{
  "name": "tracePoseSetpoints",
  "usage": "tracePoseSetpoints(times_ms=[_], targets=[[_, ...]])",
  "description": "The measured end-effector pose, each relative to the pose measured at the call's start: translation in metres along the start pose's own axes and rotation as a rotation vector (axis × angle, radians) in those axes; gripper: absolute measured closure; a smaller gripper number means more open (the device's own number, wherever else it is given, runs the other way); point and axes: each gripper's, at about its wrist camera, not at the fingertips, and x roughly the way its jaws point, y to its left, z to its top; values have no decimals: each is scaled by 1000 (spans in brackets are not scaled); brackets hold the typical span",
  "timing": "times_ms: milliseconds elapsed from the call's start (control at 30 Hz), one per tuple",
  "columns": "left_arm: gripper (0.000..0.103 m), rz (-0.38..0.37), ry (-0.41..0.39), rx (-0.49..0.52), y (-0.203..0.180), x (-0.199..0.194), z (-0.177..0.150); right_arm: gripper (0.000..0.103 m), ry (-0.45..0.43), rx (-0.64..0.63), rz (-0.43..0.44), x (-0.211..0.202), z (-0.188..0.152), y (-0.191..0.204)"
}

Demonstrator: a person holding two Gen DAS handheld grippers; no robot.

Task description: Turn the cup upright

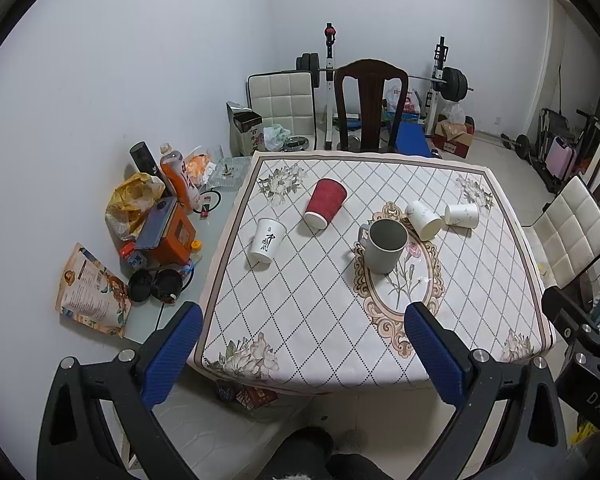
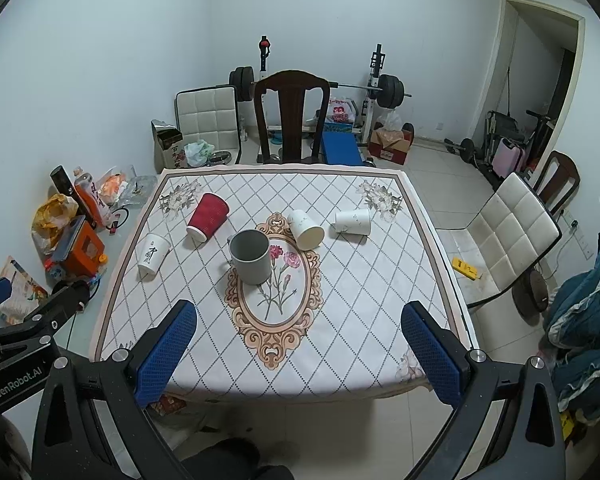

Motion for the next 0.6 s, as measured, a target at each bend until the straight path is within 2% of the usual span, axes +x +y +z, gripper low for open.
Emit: tracePoseSetpoints(times_ms=[600], targets=[[0,-1,6,5,-2,-1,-4,0,6,-4,10,2,-3,4]])
